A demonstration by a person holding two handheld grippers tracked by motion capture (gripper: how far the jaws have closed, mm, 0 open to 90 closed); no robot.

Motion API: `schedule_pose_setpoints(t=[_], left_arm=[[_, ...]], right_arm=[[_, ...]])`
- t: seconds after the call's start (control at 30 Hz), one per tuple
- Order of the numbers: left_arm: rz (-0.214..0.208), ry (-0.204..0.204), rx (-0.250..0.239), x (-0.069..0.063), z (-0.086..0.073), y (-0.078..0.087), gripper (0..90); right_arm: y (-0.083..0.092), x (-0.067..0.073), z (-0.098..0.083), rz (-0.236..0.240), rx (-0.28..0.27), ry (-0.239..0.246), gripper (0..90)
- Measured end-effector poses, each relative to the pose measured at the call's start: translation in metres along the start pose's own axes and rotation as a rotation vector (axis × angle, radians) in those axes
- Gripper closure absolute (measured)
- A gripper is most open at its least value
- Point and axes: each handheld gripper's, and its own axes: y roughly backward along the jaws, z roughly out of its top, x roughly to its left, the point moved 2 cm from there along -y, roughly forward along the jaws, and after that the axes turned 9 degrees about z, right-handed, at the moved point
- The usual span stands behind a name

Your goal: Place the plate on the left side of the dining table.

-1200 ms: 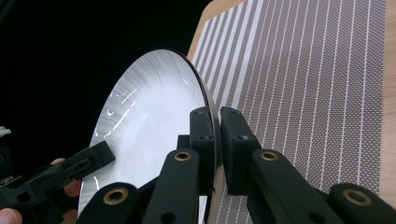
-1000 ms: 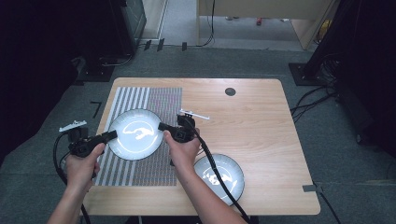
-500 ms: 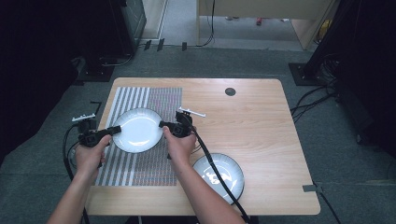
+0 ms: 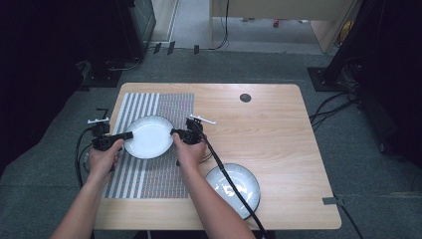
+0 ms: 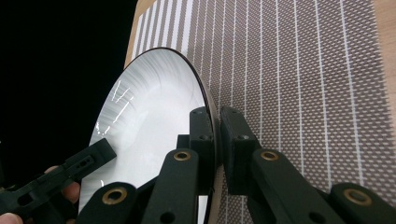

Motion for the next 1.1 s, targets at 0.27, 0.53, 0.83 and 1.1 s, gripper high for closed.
schedule_pose_setpoints(t=[0.27, 0.53, 0.83, 1.1], left_arm=[[0.016, 0.007, 0.012, -0.002, 0.002, -0.014, 77.6], [0.02, 0.02, 0.02, 0.0, 0.002, -0.022, 77.5], [0.029, 0.022, 0.013, -0.002, 0.001, -0.026, 76.7], [0.03, 0.013, 0.027, -0.002, 0.0, -0.029, 73.5]], right_arm=[[-0.007, -0.011, 0.003, -0.006, -0.019, -0.029, 83.7], [-0.01, -0.015, 0.003, 0.001, -0.02, -0.034, 83.0], [-0.011, -0.018, 0.006, -0.005, -0.026, -0.022, 82.8], [-0.013, -0.021, 0.004, -0.016, -0.006, -0.017, 83.0]])
